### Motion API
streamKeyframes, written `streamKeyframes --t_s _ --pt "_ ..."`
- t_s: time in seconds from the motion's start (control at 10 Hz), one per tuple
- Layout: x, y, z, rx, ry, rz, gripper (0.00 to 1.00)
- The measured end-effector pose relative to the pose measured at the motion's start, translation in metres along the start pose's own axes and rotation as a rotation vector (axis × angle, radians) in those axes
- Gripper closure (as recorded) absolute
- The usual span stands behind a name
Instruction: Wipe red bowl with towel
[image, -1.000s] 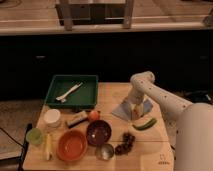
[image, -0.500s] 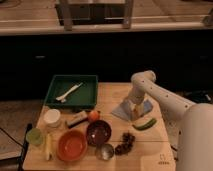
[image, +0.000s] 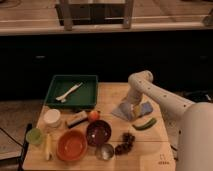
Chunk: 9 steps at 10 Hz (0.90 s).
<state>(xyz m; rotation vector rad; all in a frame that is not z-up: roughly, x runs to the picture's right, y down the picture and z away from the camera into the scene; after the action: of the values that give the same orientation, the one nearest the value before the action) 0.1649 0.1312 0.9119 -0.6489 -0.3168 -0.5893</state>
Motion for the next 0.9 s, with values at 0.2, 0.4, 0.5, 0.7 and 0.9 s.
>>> streamKeyframes --t_s 0.2,0.4,0.5,0.7,0.9 --pt "-0.003 -0.001 -0.006 0.012 0.009 -0.010 0.20" --pt "-0.006 -0.002 -0.012 0.022 0.015 -0.018 0.20" --pt "-0.006 -0.002 -0.014 0.026 0.018 -0.020 0.20" --pt "-0.006 -0.002 -0.021 0.038 0.025 -0.023 0.20" --pt "-0.006 -0.002 -0.025 0.047 0.024 -0.030 0.20"
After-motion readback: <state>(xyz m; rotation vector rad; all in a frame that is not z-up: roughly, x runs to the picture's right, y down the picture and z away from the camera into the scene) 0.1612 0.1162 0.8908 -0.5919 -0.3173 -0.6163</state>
